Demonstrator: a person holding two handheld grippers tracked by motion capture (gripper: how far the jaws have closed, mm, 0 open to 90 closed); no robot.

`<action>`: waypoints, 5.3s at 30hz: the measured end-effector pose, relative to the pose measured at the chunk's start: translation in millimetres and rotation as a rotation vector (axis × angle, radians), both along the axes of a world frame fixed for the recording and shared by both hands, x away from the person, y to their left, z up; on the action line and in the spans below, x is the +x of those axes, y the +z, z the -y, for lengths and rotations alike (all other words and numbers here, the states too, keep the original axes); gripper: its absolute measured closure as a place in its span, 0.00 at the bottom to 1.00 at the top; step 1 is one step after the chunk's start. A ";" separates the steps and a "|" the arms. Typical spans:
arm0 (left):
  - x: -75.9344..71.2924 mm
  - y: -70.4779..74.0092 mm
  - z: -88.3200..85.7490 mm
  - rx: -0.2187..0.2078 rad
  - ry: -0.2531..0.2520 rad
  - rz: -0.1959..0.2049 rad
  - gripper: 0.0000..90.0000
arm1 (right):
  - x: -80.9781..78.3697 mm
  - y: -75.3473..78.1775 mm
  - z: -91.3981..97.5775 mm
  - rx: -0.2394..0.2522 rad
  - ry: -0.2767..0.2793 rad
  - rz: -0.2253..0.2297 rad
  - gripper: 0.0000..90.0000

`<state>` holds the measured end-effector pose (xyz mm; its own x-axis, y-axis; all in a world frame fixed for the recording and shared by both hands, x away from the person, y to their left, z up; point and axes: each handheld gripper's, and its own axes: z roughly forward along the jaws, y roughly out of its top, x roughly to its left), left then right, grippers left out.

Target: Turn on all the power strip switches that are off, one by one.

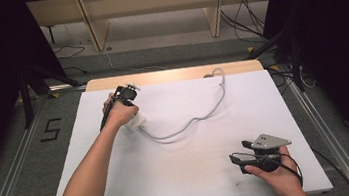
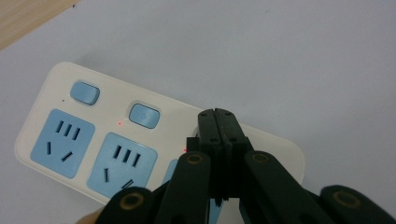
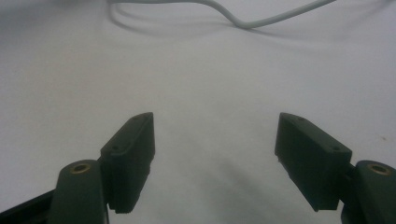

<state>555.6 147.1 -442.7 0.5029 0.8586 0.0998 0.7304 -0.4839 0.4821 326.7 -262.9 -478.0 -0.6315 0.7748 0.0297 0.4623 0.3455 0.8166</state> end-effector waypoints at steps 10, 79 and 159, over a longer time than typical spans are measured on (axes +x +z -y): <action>-1.4 -1.6 8.0 0.019 0.012 0.024 1.00 | -1.5 0.8 1.2 0.002 -0.001 0.001 0.33; 15.4 11.9 -24.5 0.012 0.023 0.045 1.00 | 0.7 -0.2 0.8 0.002 0.000 -0.003 0.33; 49.3 -2.3 -43.1 0.079 0.050 0.123 1.00 | 0.8 -1.0 0.4 -0.001 0.009 -0.007 0.33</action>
<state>604.9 190.2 -445.0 0.4392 0.8694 0.2264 0.6927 -0.4882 0.5308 327.5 -263.3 -479.0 -0.6386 0.7688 0.0336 0.4645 0.3503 0.8133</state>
